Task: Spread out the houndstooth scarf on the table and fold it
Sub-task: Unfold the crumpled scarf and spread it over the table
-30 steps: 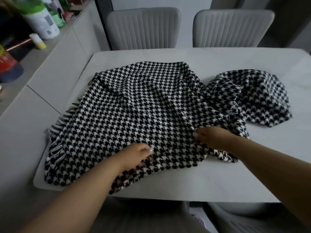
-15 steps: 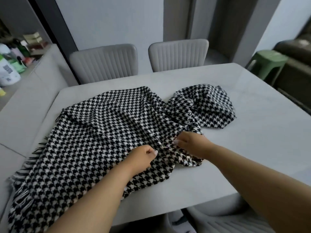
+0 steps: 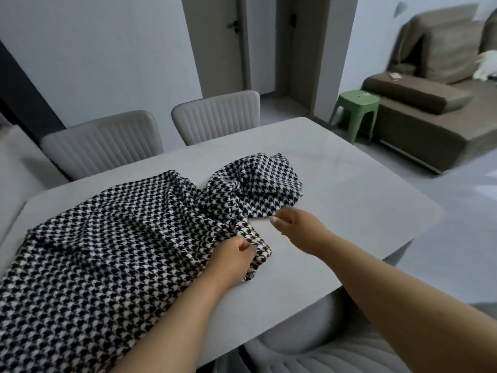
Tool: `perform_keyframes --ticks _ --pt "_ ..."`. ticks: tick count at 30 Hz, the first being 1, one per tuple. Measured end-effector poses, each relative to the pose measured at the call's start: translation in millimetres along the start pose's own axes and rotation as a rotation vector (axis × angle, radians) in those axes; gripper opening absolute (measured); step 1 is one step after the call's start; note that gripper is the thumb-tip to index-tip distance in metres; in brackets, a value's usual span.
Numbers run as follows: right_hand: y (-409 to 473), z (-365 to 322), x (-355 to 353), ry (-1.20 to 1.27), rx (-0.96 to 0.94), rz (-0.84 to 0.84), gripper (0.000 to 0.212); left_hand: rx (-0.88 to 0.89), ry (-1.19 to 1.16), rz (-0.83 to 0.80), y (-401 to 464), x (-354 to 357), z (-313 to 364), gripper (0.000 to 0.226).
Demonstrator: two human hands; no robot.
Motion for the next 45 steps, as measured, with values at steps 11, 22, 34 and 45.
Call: perform_keyframes --ticks 11,22,34,45 --pt "-31 123 -162 0.06 -0.078 0.029 0.03 0.03 -0.102 0.111 2 144 167 0.016" --pt "-62 317 -351 0.154 0.155 0.182 0.031 0.129 -0.027 0.05 44 313 341 0.016" --pt "37 406 -434 0.278 0.212 0.217 0.031 0.099 -0.058 0.094 168 363 421 0.014" --pt "209 421 -478 0.322 0.047 0.02 0.033 -0.062 -0.08 0.262 282 342 488 0.017"
Point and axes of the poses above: each hand's wrist, its own y-axis towards the middle knuckle, its own x-axis out of the palm, z = x × y, the point moved 4 cm from there along y, towards the middle knuckle, and after that the axes turned 4 degrees about -x, right-handed, at the moved point
